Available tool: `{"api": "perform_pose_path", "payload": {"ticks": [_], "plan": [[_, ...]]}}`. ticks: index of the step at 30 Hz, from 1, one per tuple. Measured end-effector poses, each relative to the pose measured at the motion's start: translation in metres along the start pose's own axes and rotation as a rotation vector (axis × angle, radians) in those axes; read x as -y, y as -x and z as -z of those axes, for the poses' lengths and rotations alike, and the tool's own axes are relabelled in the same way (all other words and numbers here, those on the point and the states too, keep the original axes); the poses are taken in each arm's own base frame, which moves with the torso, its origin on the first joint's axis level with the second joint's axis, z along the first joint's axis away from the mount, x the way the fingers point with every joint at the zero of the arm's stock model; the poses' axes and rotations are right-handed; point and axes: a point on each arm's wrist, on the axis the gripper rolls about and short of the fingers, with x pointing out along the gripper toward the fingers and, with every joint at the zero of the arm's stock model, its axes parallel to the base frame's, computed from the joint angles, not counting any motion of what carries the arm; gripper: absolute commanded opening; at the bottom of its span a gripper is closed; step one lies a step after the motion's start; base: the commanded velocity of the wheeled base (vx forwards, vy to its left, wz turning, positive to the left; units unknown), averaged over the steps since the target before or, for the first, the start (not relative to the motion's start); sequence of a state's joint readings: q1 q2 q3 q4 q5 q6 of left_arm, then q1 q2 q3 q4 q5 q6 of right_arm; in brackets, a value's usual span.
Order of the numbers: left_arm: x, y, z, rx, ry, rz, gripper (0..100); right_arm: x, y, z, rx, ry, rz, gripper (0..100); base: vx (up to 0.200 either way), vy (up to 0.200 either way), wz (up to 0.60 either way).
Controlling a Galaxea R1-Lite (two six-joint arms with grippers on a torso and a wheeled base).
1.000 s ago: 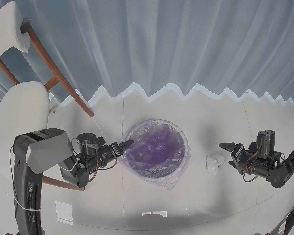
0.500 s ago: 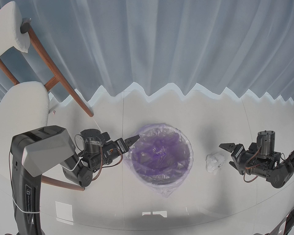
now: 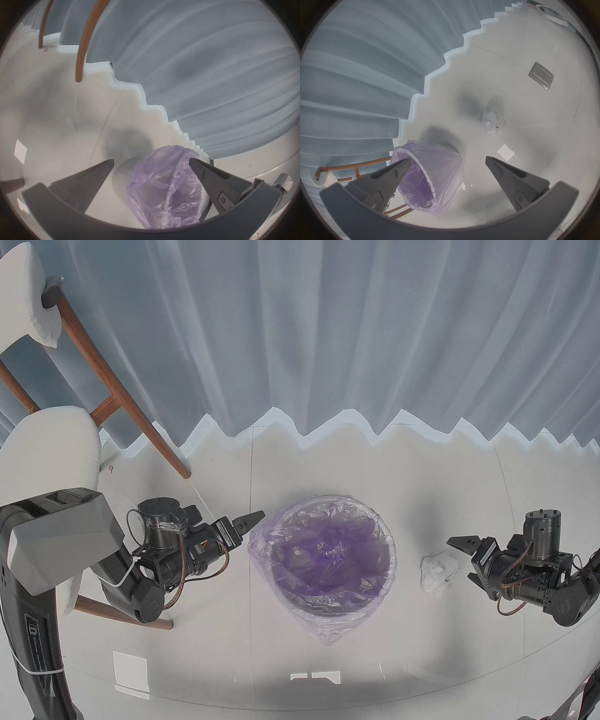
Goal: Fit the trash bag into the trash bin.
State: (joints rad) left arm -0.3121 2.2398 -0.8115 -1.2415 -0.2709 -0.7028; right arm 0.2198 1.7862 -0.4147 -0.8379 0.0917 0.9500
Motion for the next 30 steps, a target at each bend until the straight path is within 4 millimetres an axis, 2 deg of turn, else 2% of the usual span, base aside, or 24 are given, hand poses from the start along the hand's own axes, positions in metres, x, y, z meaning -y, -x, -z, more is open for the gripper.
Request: {"api": "perform_pose_path", "payload": {"ticks": [5, 12, 19, 21, 25, 30], "plan": [[-0.008, -0.002, 0.001, 0.011, 0.006, -0.033, 100, 0.000, 0.000, 0.001, -0.004, 0.001, 0.002, 100, 0.000, 0.000, 0.00], [-0.010, -0.018, 0.003, 0.022, 0.000, -0.025, 100, -0.004, 0.003, 0.005, -0.012, 0.016, -0.015, 100, 0.000, 0.000, 0.00], [-0.006, -0.012, 0.003, 0.045, -0.002, -0.047, 100, -0.026, 0.001, 0.031, -0.086, 0.156, -0.068, 100, 0.000, 0.000, 0.00], [0.000, -0.005, -0.001, 0.054, -0.004, -0.044, 100, -0.030, -0.005, 0.037, -0.096, 0.199, -0.064, 100, 0.000, 0.000, 0.00], [0.015, 0.016, -0.009, 0.070, -0.008, -0.036, 100, -0.041, -0.029, 0.047, -0.102, 0.259, -0.050, 100, 0.000, 0.000, 0.00], [0.031, 0.047, -0.013, 0.079, -0.010, -0.033, 100, -0.047, -0.068, 0.062, -0.129, 0.330, 0.026, 100, 0.000, 0.000, 0.00]]}}
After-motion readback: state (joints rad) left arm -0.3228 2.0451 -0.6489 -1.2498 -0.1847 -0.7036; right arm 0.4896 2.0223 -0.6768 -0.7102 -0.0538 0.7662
